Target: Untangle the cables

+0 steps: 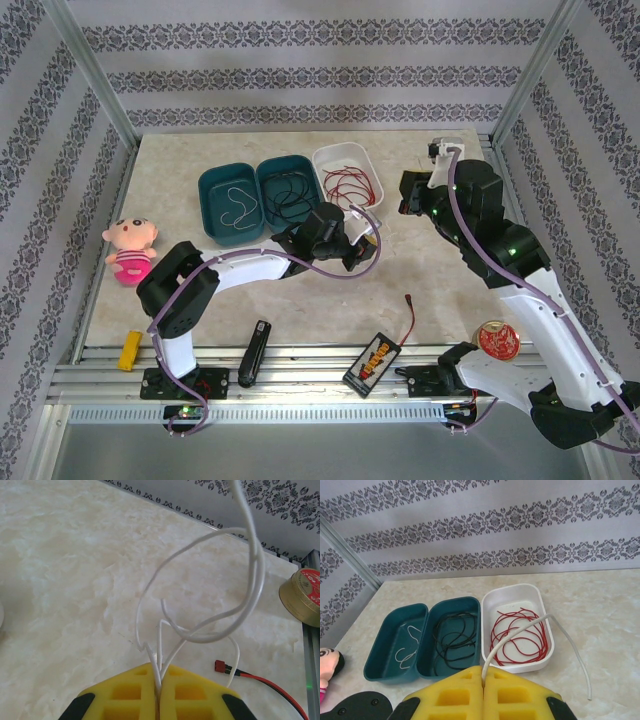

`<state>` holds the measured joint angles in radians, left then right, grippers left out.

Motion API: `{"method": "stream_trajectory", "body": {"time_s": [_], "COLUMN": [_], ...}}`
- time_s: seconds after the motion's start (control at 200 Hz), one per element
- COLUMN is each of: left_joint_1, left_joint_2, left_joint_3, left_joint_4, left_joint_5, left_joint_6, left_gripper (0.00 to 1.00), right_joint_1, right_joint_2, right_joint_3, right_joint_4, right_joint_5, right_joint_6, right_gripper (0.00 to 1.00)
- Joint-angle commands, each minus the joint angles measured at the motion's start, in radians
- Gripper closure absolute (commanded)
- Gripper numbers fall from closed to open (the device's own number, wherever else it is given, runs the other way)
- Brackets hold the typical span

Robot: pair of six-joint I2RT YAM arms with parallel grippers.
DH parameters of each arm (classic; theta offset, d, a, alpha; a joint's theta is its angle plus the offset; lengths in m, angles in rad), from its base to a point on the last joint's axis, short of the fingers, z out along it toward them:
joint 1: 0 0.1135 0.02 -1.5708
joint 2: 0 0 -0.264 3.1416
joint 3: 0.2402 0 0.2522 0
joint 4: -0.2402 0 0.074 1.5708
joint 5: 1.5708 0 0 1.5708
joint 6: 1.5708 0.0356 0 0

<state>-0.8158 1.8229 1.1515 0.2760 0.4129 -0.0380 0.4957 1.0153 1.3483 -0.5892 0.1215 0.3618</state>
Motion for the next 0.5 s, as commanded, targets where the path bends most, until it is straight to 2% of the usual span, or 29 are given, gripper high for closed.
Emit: {"method": "stream_trajectory", "body": {"time_s": [0.0,0.29,0.4,0.495], "left_joint_1": [0.019,0.051,0.058,0.062], "left_joint_2": [0.013,-0.019,-0.029,-0.030], "left_joint_3": [-0.038,-0.140,-0.170,-0.181], "left_joint_4": [0.005,-0.025,-0.024,-0.026], "left_joint_5": [-0.004,0.006,0.014,0.015], "left_joint_6": [0.001,-0.011,-0.007,-0.014], "left_gripper": [0.95,0.86,0.77,0.76], "right_joint_1": [0.014,0.012,0.011,0.012], "right_joint_2": [-0.027,-0.064,-0.078,-0.081], "right_joint_3": [0.058,0.125,0.120,0.118], "right_joint_4": [-0.003,-0.024,-0.005,-0.003], "right_joint_5": [0.057,0.187,0.205,0.203], "right_joint_6": [-0.038,-0.127,-0.145,-0.146], "right_gripper": [1.00,1.00,1.00,1.00]}}
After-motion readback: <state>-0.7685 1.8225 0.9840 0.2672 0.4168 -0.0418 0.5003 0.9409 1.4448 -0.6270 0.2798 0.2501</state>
